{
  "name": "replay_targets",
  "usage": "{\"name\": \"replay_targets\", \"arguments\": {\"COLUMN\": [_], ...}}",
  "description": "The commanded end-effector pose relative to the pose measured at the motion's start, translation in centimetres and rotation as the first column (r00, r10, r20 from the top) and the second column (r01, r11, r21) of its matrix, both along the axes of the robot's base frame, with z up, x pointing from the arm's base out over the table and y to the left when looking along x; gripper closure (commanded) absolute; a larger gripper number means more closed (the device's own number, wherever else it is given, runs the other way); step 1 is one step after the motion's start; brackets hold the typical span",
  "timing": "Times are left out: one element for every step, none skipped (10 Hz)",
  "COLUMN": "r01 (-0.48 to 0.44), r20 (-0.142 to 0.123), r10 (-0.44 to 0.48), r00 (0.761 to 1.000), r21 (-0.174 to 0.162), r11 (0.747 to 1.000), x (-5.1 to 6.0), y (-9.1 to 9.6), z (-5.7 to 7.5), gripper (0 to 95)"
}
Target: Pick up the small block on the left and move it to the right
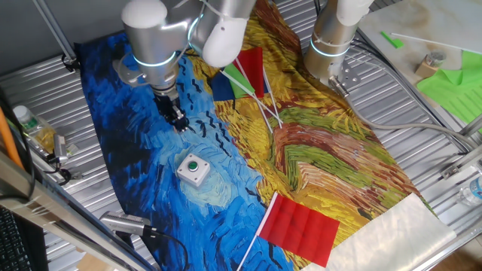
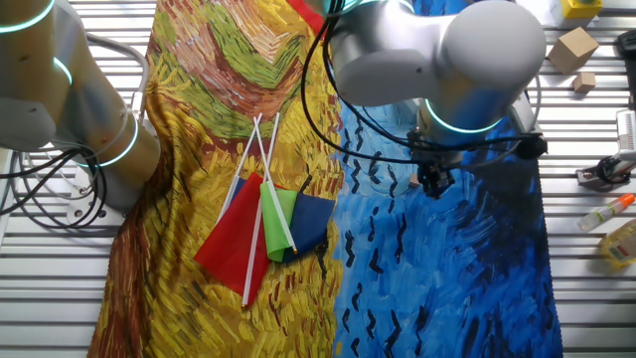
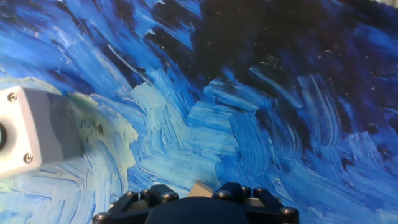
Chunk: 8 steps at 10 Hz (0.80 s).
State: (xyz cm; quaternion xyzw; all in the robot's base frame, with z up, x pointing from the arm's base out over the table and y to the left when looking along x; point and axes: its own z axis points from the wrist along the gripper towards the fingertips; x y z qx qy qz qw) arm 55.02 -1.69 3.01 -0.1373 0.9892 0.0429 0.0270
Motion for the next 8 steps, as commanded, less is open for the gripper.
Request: {"name": "replay_targets", "arguments": {"r01": [-0.048,-0.087,-0.115,-0.118,-0.103,-0.088,-0.056,-0.066], "r20": [0.014,0.024,0.030,0.031,0.031,0.030,0.029,0.028], "r10": [0.048,0.088,0.117,0.120,0.104,0.090,0.057,0.066], "r00": [0.999,0.996,0.993,0.992,0.994,0.996,0.998,0.997], "r21": [-0.015,-0.035,-0.046,-0.050,-0.047,-0.042,-0.020,-0.004], "r11": [0.999,0.996,0.992,0.992,0.994,0.995,0.998,0.998], "x": [0.07,0.07,0.04,-0.02,-0.04,-0.04,-0.04,-0.07], "y": [0.08,0.08,0.10,0.12,0.12,0.12,0.12,0.12], "z": [-0.13,-0.13,-0.15,-0.18,-0.20,-0.21,-0.21,-0.23], "gripper": [57.0,57.0,57.0,57.0,57.0,57.0,57.0,57.0]}}
